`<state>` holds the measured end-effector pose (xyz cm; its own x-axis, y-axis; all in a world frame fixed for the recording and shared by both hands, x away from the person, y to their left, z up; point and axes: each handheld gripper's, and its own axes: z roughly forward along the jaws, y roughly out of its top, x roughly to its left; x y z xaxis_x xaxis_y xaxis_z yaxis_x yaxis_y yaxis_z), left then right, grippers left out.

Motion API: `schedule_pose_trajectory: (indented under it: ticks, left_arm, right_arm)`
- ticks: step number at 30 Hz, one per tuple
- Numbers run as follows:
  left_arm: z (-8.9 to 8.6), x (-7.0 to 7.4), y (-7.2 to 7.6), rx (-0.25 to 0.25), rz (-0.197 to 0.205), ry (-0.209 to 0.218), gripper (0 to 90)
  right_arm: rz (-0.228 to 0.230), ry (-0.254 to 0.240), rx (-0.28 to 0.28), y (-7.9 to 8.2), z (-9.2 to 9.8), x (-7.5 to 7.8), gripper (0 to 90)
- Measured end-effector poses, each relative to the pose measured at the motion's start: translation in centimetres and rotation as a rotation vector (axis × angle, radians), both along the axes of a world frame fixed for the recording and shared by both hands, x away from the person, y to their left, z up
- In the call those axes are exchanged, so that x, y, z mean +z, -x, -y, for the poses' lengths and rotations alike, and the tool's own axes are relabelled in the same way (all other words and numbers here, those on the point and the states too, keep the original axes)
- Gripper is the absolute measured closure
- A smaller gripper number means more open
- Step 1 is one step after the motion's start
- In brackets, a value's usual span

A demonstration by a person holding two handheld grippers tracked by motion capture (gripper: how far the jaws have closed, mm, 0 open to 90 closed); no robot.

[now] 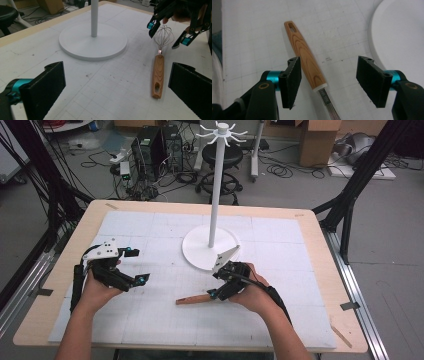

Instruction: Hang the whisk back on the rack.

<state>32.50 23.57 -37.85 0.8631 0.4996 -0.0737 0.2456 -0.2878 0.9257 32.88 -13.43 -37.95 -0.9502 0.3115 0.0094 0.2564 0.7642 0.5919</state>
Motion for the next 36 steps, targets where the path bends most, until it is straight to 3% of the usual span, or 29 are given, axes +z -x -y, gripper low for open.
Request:
schedule_pose_trajectory:
  ticks: [4, 7, 10, 17, 27, 36]
  left_arm:
    - [0.1, -0.1, 0.0, 0.0, -0.003, -0.002, 1.7]
    - [0.1, -0.1, -0.1, -0.002, -0.006, -0.005, 1.6]
    - [0.1, -0.1, -0.1, -0.001, -0.005, -0.006, 1.7]
    - [0.1, -0.1, -0.1, -0.001, -0.006, -0.006, 1.7]
    - [0.3, -0.2, -0.1, -0.003, -0.01, -0.013, 1.6]
    - [0.3, -0.3, -0.1, -0.003, -0.012, -0.012, 1.6]
  right_arm:
    - [-0.027, 0.046, 0.026, -0.1, -0.7, -0.8, 37.7]
    - [-0.076, 0.123, 0.032, -0.2, -1.4, -1.6, 38.8]
    - [-0.097, 0.161, 0.04, -0.3, -1.9, -2.3, 39.6]
    - [-0.107, 0.178, 0.048, -0.4, -2.5, -2.8, 43.4]
    - [-0.147, 0.225, 0.05, -0.5, -3.1, -3.4, 57.0]
    - [-0.117, 0.246, 0.056, -0.1, -3.3, -3.3, 58.6]
